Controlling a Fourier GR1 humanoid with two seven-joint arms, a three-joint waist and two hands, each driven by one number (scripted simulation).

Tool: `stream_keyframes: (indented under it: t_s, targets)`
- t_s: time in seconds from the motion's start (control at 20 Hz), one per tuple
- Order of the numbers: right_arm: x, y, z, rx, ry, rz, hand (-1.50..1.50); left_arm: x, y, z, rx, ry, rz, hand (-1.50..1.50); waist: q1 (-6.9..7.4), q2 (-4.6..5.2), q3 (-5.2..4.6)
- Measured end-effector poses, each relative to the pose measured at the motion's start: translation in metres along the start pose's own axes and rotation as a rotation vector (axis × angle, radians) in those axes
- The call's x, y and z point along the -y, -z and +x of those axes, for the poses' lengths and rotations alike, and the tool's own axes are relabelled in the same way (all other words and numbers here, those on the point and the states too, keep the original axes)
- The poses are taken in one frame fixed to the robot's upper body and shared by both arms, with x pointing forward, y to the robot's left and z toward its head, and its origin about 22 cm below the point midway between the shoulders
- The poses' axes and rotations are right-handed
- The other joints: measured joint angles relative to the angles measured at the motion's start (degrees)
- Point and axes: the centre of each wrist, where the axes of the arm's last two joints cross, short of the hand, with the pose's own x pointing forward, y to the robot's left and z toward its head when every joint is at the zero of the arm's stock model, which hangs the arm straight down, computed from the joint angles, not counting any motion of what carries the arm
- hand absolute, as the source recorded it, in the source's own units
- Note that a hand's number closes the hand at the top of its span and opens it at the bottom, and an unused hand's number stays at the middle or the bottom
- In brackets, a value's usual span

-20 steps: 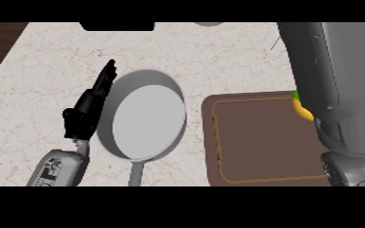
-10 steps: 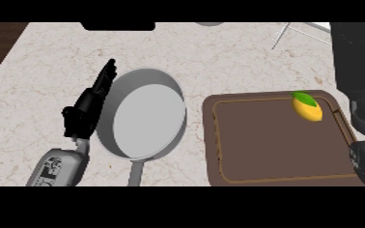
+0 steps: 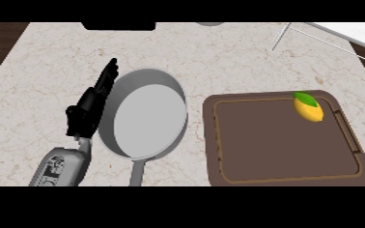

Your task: Pick the bell pepper from the tray and place it in the tiered shelf

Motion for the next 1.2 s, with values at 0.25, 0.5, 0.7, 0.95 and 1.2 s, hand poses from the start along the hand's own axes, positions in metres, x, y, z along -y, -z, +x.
stream_keyframes:
  t_s: [0.25,0.5,0.7,0.95,1.2]
  targets:
    - [-0.013,0.017,-0.015,0.003,-0.055,-0.029,1.50,0.001,0.000,0.003,0.006,-0.001,-0.008,0.00,0.33,0.20,-0.10]
    - [-0.032,0.027,-0.032,0.068,-0.114,-0.059,1.50,0.002,0.002,0.003,0.008,-0.004,-0.009,0.00,0.64,0.37,-0.06]
    - [-0.045,0.039,-0.052,0.074,-0.111,-0.082,1.50,0.003,0.006,0.004,0.005,-0.005,-0.016,0.00,0.96,0.53,-0.02]
    - [-0.048,0.049,-0.066,0.034,0.085,-0.112,1.50,0.000,0.005,0.004,0.013,-0.005,-0.018,0.00,1.27,0.69,0.01]
    - [-0.060,0.057,-0.088,0.021,0.175,-0.121,1.50,0.005,0.007,0.009,0.008,-0.006,-0.018,0.00,1.20,0.69,-0.07]
